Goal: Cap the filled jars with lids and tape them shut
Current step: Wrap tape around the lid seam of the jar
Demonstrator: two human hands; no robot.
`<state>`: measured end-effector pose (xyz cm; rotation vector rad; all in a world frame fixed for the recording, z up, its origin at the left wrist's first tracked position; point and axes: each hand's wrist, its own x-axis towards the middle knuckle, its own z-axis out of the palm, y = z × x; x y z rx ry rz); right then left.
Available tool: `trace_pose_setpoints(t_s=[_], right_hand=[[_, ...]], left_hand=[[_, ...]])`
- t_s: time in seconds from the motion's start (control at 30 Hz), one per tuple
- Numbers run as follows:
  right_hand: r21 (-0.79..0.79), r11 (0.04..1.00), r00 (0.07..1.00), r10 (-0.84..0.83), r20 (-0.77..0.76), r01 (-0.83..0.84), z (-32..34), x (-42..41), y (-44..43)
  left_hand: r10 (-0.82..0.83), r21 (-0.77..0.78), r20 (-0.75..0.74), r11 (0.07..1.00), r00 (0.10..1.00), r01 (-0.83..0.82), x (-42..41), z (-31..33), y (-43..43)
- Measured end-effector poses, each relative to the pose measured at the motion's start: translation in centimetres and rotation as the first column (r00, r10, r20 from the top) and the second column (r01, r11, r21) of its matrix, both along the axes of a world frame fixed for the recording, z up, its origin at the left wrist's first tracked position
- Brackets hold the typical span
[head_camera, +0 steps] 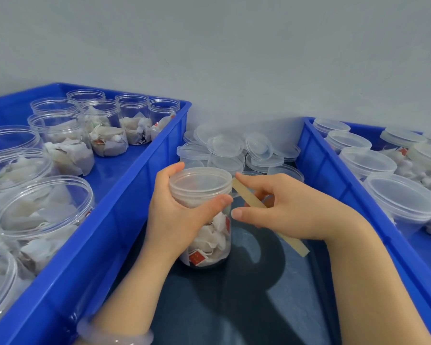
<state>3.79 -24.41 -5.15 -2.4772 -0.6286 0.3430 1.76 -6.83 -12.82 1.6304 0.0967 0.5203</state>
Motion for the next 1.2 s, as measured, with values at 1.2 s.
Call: trace_pose_setpoints(t_s=[1.2], right_hand=[[0.049, 0.985, 0.980, -0.159, -0.117, 0.166, 0.3, 0.4, -1.0]], left_hand=[[-0.313, -0.098, 0.000, 0.945, 0.950, 0.312, -0.4, 0.4, 0.5]])
